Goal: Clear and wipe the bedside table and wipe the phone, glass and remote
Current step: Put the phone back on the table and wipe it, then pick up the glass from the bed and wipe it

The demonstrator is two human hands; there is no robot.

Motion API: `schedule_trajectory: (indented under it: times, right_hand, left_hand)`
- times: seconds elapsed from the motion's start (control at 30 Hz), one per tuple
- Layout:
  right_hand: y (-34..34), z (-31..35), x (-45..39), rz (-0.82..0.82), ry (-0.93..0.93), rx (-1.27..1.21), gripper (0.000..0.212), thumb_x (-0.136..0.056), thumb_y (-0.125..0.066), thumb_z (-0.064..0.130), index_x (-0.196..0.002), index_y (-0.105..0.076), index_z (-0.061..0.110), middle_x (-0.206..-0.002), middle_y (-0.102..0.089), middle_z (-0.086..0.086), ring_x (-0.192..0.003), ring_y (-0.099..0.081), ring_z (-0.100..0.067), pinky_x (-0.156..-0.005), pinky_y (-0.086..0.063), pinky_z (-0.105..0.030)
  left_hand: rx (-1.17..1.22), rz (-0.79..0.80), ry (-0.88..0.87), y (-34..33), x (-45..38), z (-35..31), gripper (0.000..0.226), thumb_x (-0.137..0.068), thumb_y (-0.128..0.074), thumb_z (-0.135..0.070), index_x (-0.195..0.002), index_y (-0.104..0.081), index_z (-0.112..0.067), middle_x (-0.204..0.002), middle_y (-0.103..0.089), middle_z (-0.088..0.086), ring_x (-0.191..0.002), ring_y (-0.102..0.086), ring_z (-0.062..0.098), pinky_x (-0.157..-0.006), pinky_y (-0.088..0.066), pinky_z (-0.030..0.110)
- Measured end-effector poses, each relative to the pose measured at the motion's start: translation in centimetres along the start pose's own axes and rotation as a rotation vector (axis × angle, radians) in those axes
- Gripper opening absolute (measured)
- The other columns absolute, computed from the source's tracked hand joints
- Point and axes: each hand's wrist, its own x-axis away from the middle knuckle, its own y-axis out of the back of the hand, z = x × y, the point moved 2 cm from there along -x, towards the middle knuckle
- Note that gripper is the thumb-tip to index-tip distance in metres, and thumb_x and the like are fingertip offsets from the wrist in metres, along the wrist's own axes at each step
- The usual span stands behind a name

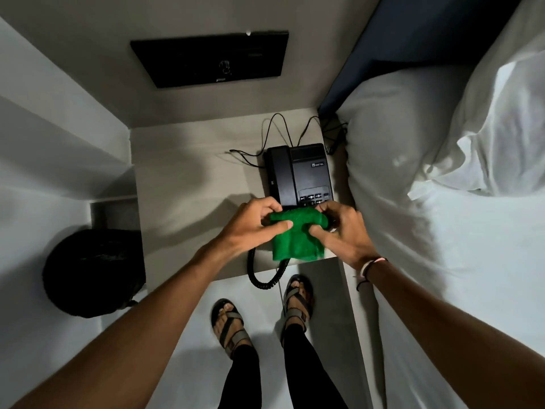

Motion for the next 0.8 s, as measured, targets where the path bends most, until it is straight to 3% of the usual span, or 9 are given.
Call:
schedule_trajectory:
  times: [0.03, 0.1, 0.17, 0.27, 0.37, 0.43, 0.53, 0.67, 0.8]
  right_hand:
    - [0.1, 0.4, -0.1, -0.023, -0.019, -0.066, 0.017, -0.075, -0.074, 0.023, -0.090, -0.066, 0.020, -0.078, -0.072, 0.008, -0.071, -0.069, 0.001, -0.066, -0.055, -0.016]
    - [0.4, 1.7, -0.1, -0.063, -0.080, -0.199, 0.015, -0.079, -0.077, 0.014, -0.091, -0.069, 0.014, -0.085, -0.075, -0.002, -0.081, -0.073, -0.014, -0.075, -0.060, -0.029]
    - [0.9, 3.4, 0.0, -0.076, -0.125, -0.322, 0.015, -0.081, -0.078, 0.012, -0.091, -0.069, 0.005, -0.085, -0.072, -0.014, -0.083, -0.072, -0.026, -0.080, -0.061, -0.042]
    - [2.6, 6.2, 0.9, -0.098, -0.143, -0.450, 0.028, -0.084, -0.078, 0.017, -0.092, -0.068, -0.007, -0.077, -0.068, -0.013, -0.074, -0.070, -0.019, -0.071, -0.061, -0.033]
    - [5.2, 8.1, 2.4, -0.188, -0.146, -0.384, 0.031, -0.087, -0.074, 0.035, -0.094, -0.073, 0.005, -0.081, -0.075, -0.007, -0.073, -0.072, -0.014, -0.069, -0.059, -0.028]
    - [7.7, 8.4, 4.3, -0.338, -0.157, -0.254, 0.032, -0.089, -0.068, 0.047, -0.092, -0.073, 0.015, -0.081, -0.075, -0.001, -0.074, -0.071, -0.011, -0.071, -0.056, -0.022]
    - [10.9, 7.6, 7.6, -0.573, -0.212, -0.130, 0.029, -0.090, -0.066, 0.046, -0.088, -0.071, 0.018, -0.073, -0.068, 0.010, -0.064, -0.061, 0.003, -0.062, -0.045, -0.009]
    - [16.0, 4.5, 14.9, -0.824, -0.402, -0.117, 0.030, -0.089, -0.065, 0.044, -0.100, -0.066, 0.016, -0.091, -0.070, 0.002, -0.077, -0.067, -0.012, -0.077, -0.056, -0.034]
    - [20.0, 0.5, 22.3, -0.967, -0.617, -0.045, 0.029, -0.092, -0.061, 0.036, -0.111, -0.059, 0.016, -0.114, -0.061, -0.007, -0.101, -0.064, -0.024, -0.086, -0.050, -0.036]
  left_hand:
    - [0.066, -0.020, 0.024, 0.4, 0.0, -0.5, 0.029, -0.075, -0.073, -0.047, -0.093, -0.064, -0.027, -0.087, -0.075, -0.002, -0.079, -0.071, 0.008, -0.070, -0.054, 0.022]
    - [0.194, -0.049, 0.058, 1.3, 0.1, -2.1, 0.024, -0.075, -0.075, -0.039, -0.093, -0.066, -0.026, -0.087, -0.076, -0.004, -0.083, -0.072, 0.007, -0.073, -0.056, 0.021]
    - [0.322, -0.022, 0.118, 2.2, 0.4, -3.8, 0.034, -0.072, -0.079, -0.034, -0.102, -0.068, -0.022, -0.097, -0.078, -0.002, -0.093, -0.074, 0.013, -0.079, -0.059, 0.030]
    - [0.415, 0.081, 0.153, 3.3, 1.7, -6.7, 0.048, -0.072, -0.084, -0.019, -0.117, -0.067, -0.014, -0.113, -0.076, 0.007, -0.104, -0.073, 0.024, -0.084, -0.061, 0.039]
    - [0.414, 0.092, 0.142, 4.3, 2.3, -9.7, 0.039, -0.078, -0.079, -0.003, -0.115, -0.067, -0.012, -0.112, -0.076, 0.009, -0.101, -0.074, 0.023, -0.077, -0.062, 0.033]
    - [0.385, 0.084, 0.149, 4.3, 2.6, -12.0, 0.032, -0.083, -0.073, 0.001, -0.111, -0.067, -0.015, -0.105, -0.077, 0.005, -0.095, -0.075, 0.020, -0.073, -0.062, 0.031]
    - [0.386, 0.044, 0.159, 3.8, 2.8, -14.7, 0.026, -0.087, -0.067, 0.002, -0.106, -0.067, -0.016, -0.092, -0.078, 0.001, -0.081, -0.076, 0.016, -0.064, -0.062, 0.027]
    - [0.370, 0.097, 0.129, 1.2, 3.5, -20.0, 0.026, -0.089, -0.065, -0.003, -0.108, -0.067, -0.021, -0.094, -0.078, 0.001, -0.081, -0.075, 0.014, -0.064, -0.062, 0.027]
    - [0.376, 0.213, 0.120, -2.2, 3.9, -25.0, 0.025, -0.092, -0.063, -0.006, -0.112, -0.066, -0.021, -0.104, -0.075, 0.006, -0.088, -0.075, 0.018, -0.064, -0.062, 0.035]
